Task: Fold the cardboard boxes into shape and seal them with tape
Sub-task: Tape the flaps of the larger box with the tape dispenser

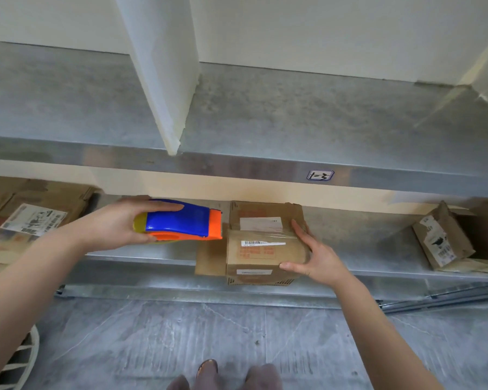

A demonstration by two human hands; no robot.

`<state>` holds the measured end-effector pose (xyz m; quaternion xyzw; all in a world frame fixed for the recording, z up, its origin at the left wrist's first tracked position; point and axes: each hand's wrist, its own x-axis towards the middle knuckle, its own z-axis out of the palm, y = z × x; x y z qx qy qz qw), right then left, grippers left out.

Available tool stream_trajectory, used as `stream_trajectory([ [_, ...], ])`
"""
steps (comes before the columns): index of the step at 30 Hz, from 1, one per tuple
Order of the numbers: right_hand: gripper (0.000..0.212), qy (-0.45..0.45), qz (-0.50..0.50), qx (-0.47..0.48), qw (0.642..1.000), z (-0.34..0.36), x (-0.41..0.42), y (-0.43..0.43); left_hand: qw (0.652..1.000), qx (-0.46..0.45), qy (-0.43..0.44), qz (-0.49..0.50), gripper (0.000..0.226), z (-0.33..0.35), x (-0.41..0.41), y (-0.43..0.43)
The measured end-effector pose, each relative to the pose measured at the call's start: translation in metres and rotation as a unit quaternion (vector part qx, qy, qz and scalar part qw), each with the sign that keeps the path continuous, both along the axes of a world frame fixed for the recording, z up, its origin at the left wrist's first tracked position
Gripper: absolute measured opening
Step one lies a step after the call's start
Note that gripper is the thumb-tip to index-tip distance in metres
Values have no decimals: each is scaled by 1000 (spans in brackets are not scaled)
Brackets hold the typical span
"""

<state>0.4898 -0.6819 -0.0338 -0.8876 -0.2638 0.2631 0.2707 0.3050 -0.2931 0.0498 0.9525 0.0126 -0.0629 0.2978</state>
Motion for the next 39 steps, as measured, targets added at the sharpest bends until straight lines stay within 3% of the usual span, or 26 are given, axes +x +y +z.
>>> stream_trajectory([
  [11, 112, 11, -17, -4, 1000, 2, -3, 2, 999, -17, 31, 15, 87, -23, 12, 9],
  [23, 116, 43, -36, 27, 998, 0, -5, 4, 980, -156, 106, 59, 82, -48, 1, 7],
  [39, 111, 59, -24, 37, 997, 5, -5, 5, 996, -48, 70, 41, 95, -58, -5, 20],
])
